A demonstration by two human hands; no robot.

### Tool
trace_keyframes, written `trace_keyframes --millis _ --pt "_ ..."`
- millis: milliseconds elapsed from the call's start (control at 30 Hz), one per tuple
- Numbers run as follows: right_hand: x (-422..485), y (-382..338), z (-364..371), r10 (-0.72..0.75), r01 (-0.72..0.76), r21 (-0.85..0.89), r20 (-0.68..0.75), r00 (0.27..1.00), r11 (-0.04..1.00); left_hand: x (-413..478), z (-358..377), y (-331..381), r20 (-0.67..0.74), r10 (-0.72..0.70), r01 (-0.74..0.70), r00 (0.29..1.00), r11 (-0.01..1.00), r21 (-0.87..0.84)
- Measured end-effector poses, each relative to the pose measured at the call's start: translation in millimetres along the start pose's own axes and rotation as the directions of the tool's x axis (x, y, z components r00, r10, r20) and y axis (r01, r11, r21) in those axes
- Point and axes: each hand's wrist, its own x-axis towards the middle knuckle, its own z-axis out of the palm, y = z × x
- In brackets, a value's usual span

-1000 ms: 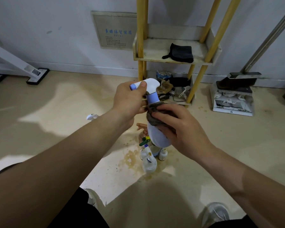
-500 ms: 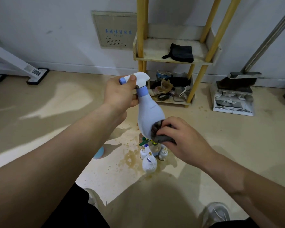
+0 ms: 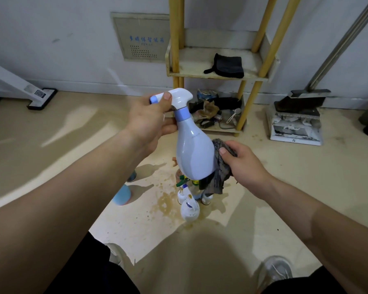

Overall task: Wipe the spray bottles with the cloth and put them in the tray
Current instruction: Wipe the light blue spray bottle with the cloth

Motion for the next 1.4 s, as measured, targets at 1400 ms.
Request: trace_keyframes --millis 1400 --pt "4.0 -20.1 11.3 -0.364 0.293 -0.467 -0.068 0.929 0.834 -20.9 43.8 -45.0 0.003 0.113 -0.112 0.994 0.989 0.098"
